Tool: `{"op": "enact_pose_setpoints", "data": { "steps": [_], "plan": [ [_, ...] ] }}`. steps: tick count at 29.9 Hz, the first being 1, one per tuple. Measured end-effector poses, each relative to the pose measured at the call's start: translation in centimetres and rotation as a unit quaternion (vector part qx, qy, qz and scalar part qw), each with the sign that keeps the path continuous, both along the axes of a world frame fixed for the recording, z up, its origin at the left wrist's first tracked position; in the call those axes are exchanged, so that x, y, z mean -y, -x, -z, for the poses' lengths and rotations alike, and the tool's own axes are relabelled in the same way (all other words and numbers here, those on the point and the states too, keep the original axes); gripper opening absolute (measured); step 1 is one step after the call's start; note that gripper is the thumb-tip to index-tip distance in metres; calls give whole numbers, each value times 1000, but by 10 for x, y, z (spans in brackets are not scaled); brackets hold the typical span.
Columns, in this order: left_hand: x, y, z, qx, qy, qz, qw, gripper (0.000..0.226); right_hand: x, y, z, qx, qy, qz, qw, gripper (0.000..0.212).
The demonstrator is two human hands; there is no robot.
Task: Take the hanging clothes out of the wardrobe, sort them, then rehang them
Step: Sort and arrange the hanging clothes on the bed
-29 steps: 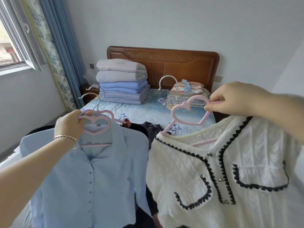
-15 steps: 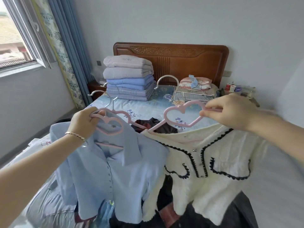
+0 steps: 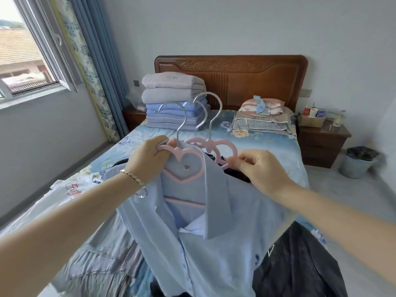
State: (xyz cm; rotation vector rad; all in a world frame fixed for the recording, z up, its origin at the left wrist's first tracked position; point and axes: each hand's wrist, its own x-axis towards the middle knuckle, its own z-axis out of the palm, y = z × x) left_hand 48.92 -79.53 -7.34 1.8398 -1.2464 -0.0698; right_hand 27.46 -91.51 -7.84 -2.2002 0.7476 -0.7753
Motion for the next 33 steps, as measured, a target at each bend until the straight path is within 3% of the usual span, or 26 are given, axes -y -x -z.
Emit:
{"op": "enact_pose_setpoints", "data": {
  "steps": [3, 7, 12, 15, 18, 20, 26, 30, 31, 33],
  "plan": [
    [-2, 5, 4, -5, -58, 85, 995, 29, -4, 3, 13, -14, -21, 0, 1000, 32],
    [-3, 9, 10, -29, -76, 103, 991, 21, -9, 5, 34, -4, -30, -36, 999, 26],
    [-1, 16, 15, -50, -96, 106, 988, 18, -8, 20, 38, -87, -166, -144, 972, 72],
    [-2, 18, 16, -28, -129, 142, 981, 21, -13, 25, 34, -138, -172, -174, 960, 62],
    [-6, 23, 14, -22, -155, 165, 974, 21, -18, 22, 33, -166, -94, -180, 965, 66],
    [-11, 25, 12, -33, -172, 178, 968, 15, -21, 19, 35, -155, -78, -163, 971, 56],
    [-31, 23, 12, 12, -225, 213, 951, 35, -17, 22, 28, -153, -202, -242, 937, 45],
    [-40, 28, 17, 80, -217, 169, 958, 36, -25, 15, 26, -127, -223, -223, 940, 92],
    [-41, 32, 16, 98, -189, 149, 966, 42, -28, 12, 24, -124, -237, -235, 934, 90],
    [-41, 40, 12, 100, -131, 129, 978, 55, -37, 5, 18, -121, -198, -262, 937, 62]
  ]
}}
